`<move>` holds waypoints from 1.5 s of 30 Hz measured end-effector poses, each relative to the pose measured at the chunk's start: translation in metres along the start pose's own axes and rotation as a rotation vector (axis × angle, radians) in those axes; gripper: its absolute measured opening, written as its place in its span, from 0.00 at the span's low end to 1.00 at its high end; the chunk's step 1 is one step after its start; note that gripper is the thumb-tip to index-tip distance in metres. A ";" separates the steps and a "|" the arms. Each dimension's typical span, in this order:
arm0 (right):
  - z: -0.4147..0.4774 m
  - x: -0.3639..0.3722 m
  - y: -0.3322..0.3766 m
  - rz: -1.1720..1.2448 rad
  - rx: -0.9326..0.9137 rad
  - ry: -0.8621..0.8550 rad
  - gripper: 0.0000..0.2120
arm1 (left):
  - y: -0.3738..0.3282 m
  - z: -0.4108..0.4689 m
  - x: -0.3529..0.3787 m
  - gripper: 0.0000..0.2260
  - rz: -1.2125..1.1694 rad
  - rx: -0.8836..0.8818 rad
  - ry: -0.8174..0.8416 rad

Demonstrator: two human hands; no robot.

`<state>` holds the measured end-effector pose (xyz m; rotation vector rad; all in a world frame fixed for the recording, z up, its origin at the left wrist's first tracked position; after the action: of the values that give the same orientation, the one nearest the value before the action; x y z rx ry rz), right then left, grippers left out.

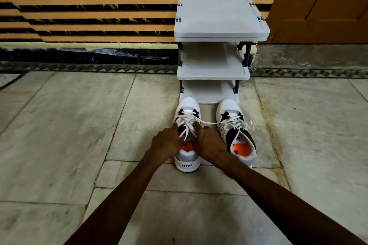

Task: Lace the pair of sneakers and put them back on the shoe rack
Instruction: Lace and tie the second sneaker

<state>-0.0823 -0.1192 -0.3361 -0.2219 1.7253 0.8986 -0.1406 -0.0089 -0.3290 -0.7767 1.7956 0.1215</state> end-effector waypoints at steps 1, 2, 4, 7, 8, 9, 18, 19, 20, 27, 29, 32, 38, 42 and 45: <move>-0.002 0.000 -0.001 0.050 -0.005 0.017 0.24 | 0.001 0.000 0.002 0.22 0.010 -0.006 0.018; -0.005 -0.003 -0.003 0.093 -0.010 0.016 0.24 | 0.001 0.000 0.002 0.24 0.034 -0.006 0.026; -0.014 -0.019 -0.011 0.132 -0.017 -0.052 0.24 | -0.005 -0.001 -0.003 0.26 0.111 0.011 -0.025; -0.032 -0.055 -0.029 0.173 -0.015 -0.243 0.18 | -0.028 -0.010 -0.023 0.24 0.084 0.098 -0.218; -0.038 -0.065 -0.038 0.167 -0.004 -0.298 0.15 | -0.038 -0.011 -0.027 0.22 0.031 0.144 -0.267; -0.043 -0.075 -0.047 0.157 0.016 -0.345 0.13 | -0.049 -0.012 -0.030 0.21 -0.036 0.195 -0.291; -0.067 -0.084 -0.137 0.171 0.272 -0.300 0.23 | -0.127 0.000 0.029 0.10 -0.312 0.272 0.016; -0.068 -0.079 -0.137 0.190 0.288 -0.281 0.24 | -0.129 0.001 0.034 0.13 -0.306 0.267 0.013; -0.070 -0.075 -0.139 0.198 0.296 -0.284 0.24 | -0.130 0.002 0.039 0.17 -0.299 0.260 0.000; -0.073 -0.072 -0.142 0.189 0.286 -0.339 0.27 | -0.139 -0.003 0.037 0.14 -0.197 0.269 -0.055; -0.079 -0.071 -0.137 0.183 0.268 -0.339 0.26 | -0.138 -0.009 0.037 0.12 -0.184 0.285 -0.052; -0.097 -0.065 -0.132 0.211 0.247 -0.339 0.23 | -0.131 -0.023 0.043 0.13 -0.174 0.295 -0.045; -0.123 -0.048 -0.130 0.286 0.222 -0.307 0.19 | -0.118 -0.039 0.058 0.16 -0.162 0.295 -0.011; -0.129 -0.061 -0.135 0.391 0.296 -0.393 0.22 | -0.113 -0.031 0.052 0.14 -0.273 0.216 -0.037; -0.138 -0.065 -0.151 0.374 0.564 -0.430 0.23 | -0.114 -0.021 0.056 0.16 -0.407 0.181 0.060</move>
<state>-0.0762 -0.3335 -0.3343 0.6420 1.5580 0.6226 -0.1030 -0.1314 -0.3380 -1.0038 1.6420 -0.3304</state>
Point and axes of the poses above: each hand's wrist, its own z-axis towards the middle knuckle, its own x-axis out of the palm, y = z × x, the point moved 8 cm from there along z, towards the middle knuckle, and after that the axes turned 5 degrees about -x, right-handed, at the moved point
